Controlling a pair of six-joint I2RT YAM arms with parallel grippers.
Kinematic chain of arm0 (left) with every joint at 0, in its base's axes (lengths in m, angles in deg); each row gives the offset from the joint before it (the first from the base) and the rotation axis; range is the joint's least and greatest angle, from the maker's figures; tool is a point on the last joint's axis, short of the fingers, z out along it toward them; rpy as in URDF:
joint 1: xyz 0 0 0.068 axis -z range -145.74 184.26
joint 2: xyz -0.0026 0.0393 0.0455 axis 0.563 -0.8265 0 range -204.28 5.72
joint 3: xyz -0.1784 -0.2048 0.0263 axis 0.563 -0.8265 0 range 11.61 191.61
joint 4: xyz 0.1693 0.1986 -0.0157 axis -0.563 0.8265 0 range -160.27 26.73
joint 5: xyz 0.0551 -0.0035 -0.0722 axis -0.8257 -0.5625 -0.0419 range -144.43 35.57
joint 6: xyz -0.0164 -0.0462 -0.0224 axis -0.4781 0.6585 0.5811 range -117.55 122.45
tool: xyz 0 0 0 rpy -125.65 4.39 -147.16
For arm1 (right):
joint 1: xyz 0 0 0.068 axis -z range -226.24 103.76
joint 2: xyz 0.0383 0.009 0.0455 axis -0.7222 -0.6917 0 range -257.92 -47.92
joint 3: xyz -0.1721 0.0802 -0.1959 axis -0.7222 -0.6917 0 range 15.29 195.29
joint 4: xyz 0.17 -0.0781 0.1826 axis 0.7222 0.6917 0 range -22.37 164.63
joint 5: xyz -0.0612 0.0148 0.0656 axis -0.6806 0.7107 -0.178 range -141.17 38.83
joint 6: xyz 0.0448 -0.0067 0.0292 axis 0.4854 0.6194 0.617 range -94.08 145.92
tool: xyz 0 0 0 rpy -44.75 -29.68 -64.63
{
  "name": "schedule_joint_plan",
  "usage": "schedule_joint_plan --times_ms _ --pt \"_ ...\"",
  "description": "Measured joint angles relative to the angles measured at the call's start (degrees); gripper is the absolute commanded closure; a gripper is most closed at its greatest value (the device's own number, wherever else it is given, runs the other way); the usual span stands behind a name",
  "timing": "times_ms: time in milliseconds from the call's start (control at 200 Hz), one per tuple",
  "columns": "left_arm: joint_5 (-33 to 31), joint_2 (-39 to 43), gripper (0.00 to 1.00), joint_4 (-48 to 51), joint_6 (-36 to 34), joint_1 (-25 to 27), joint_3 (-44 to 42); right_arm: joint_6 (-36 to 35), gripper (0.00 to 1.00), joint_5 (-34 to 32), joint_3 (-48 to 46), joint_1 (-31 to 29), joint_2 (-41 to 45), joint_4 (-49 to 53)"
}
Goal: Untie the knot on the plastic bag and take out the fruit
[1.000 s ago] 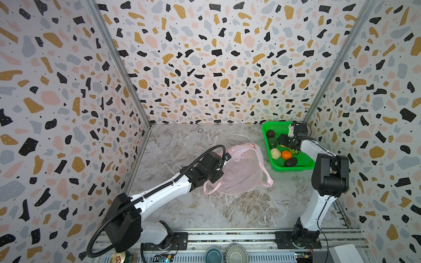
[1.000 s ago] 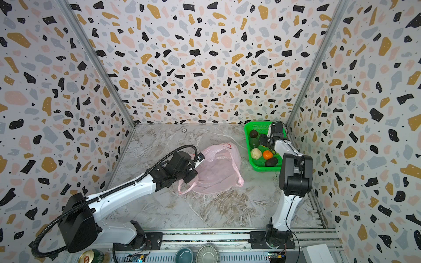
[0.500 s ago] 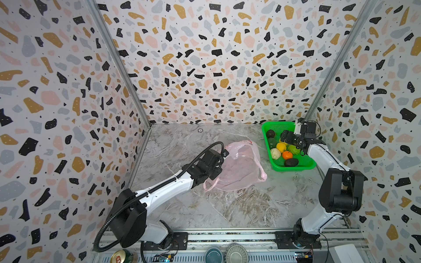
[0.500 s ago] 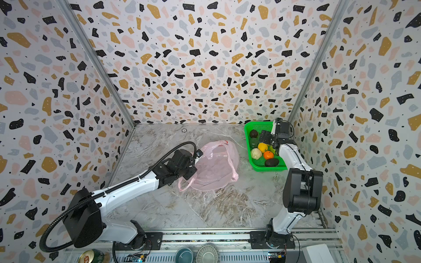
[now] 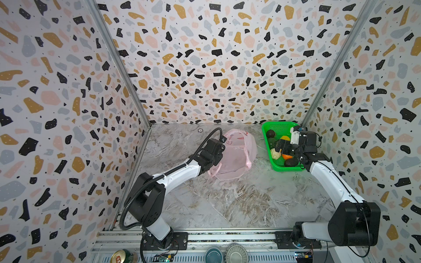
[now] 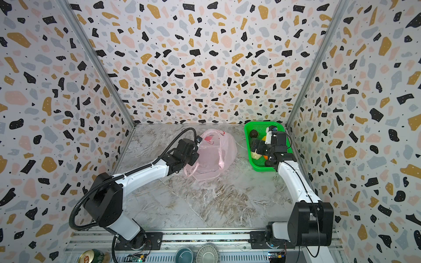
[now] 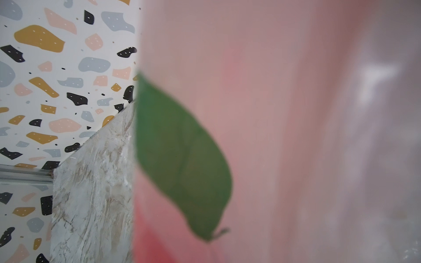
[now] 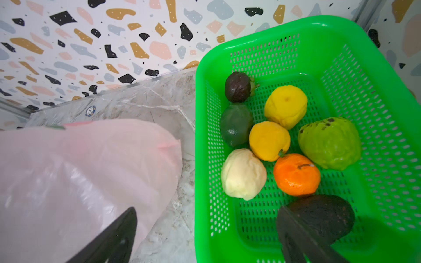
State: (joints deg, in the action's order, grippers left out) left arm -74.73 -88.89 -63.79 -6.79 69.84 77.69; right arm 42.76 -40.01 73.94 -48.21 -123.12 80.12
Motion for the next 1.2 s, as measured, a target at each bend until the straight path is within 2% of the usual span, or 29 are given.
schedule_joint_plan --times_ms 225,255,305,375,405,450,536,736,961,1081,1196 --pt "-0.3 -5.9 1.00 -2.7 -0.1 -2.1 3.5 0.2 0.02 0.0 -1.2 -0.7 1.9 1.0" --pt "-0.1 -6.4 0.90 -2.6 -0.2 -2.3 4.1 0.2 0.02 0.0 -1.2 -0.7 1.9 1.0" --pt "0.4 -6.9 0.62 -2.5 -0.6 -2.5 4.7 0.2 0.01 0.0 -1.3 -0.8 1.9 1.1" --pt "1.9 -6.5 0.41 -2.1 -0.9 -2.5 4.9 0.2 0.00 0.1 -1.5 -0.9 1.9 1.1" --pt "2.7 -6.2 0.26 -1.9 -0.9 -2.5 4.9 0.2 0.00 0.1 -1.6 -0.9 1.9 1.1" --pt "4.1 -5.4 0.13 -1.3 -1.0 -2.5 4.9 0.3 0.00 0.2 -1.7 -1.0 1.9 1.0" --pt "6.8 -3.3 0.00 -0.1 -1.1 -2.5 4.9 0.3 0.01 0.5 -2.3 -1.1 1.9 0.8" --pt "13.6 4.9 0.00 1.0 -0.1 -2.5 3.2 0.7 0.00 1.1 -3.3 -1.3 1.9 0.4" --pt "21.4 19.6 0.00 -1.3 1.6 -2.5 -7.2 0.4 0.01 1.3 -5.4 -1.4 1.9 -1.7" --pt "21.0 27.9 0.00 -3.1 3.3 -2.4 -14.6 -0.2 0.01 1.5 -8.0 -1.4 1.9 -3.2" --pt "15.6 36.2 0.00 -4.7 6.0 -2.6 -22.5 -1.1 0.01 1.7 -11.3 -1.4 2.1 -5.7"
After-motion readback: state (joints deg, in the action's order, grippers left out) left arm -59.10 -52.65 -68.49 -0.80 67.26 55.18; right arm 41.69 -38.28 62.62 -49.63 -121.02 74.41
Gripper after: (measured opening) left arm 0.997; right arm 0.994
